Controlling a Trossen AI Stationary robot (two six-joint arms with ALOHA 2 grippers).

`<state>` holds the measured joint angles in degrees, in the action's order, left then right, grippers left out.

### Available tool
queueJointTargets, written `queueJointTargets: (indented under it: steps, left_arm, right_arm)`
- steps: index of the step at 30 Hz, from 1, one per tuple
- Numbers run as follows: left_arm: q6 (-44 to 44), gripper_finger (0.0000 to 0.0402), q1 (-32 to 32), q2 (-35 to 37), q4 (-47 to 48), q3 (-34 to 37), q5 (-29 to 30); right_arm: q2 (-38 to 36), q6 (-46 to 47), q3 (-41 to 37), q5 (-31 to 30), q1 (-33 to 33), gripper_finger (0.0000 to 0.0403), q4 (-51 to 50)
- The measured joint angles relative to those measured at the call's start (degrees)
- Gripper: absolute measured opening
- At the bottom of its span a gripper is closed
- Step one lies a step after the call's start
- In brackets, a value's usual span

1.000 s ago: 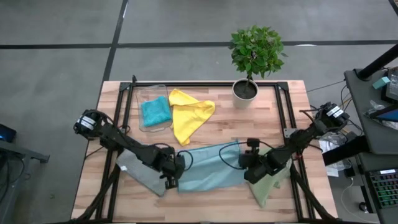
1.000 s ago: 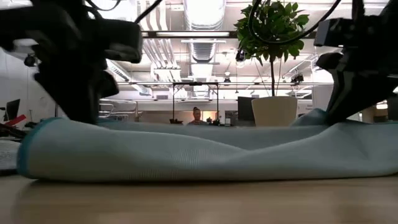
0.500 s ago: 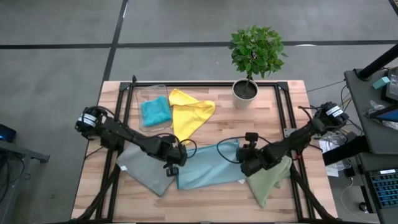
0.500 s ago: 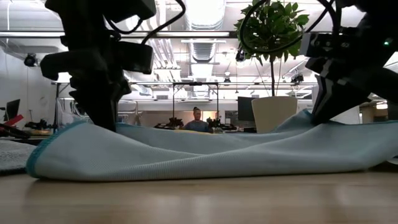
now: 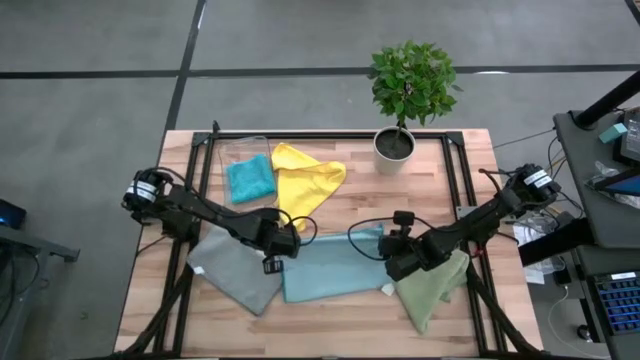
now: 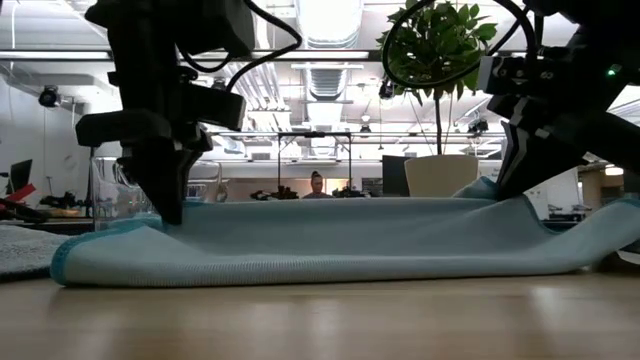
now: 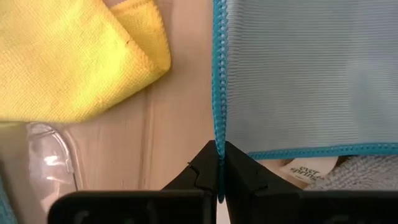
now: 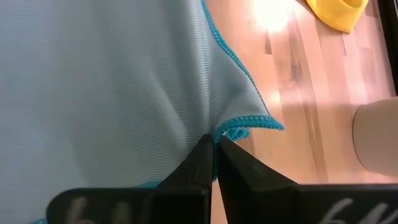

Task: Fold microfiber towels
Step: Fold the light blue microfiber towel

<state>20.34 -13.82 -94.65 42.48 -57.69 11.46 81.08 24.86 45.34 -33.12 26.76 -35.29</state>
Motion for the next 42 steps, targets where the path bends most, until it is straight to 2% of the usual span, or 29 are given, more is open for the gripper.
queueJointTargets:
  steps: [10, 15, 20, 25, 33, 36, 42]
  left_arm:
    - [0.1, 0.0006, 0.0, 0.0, -0.2, 0.0, 0.0]
    - [0.3, 0.0054, 0.0, 0.0, -1.8, 0.0, -0.5]
    - [0.3, 0.0117, 0.0, 0.1, -2.5, -1.2, -0.7]
    - [1.8, 0.0152, -1.1, 2.0, -2.7, -3.0, -4.1]
    - [3.0, 0.0155, -3.3, 10.2, 0.5, -3.2, -8.1]
    - [7.0, 0.0155, -3.5, 14.3, 2.2, -3.0, -8.0]
    - [12.5, 0.0155, -6.1, 19.4, -0.5, -2.1, -6.7]
  right_arm:
    - [0.0, 1.6, 0.0, 0.1, -0.9, 0.001, -0.3]
    - [0.0, 3.1, 0.6, 3.0, -1.8, 0.0037, -0.7]
    - [-0.2, 2.6, 2.0, 4.6, -2.0, 0.0087, -1.9]
    - [-0.8, 1.2, 3.5, 4.9, -1.9, 0.0138, -2.1]
    - [-2.9, 2.9, 7.2, 7.3, -1.9, 0.0181, -6.7]
    - [-4.4, 3.8, 8.3, 7.9, -1.8, 0.0185, -7.6]
    - [-7.9, 6.9, 8.5, 8.1, -1.1, 0.0176, -8.1]
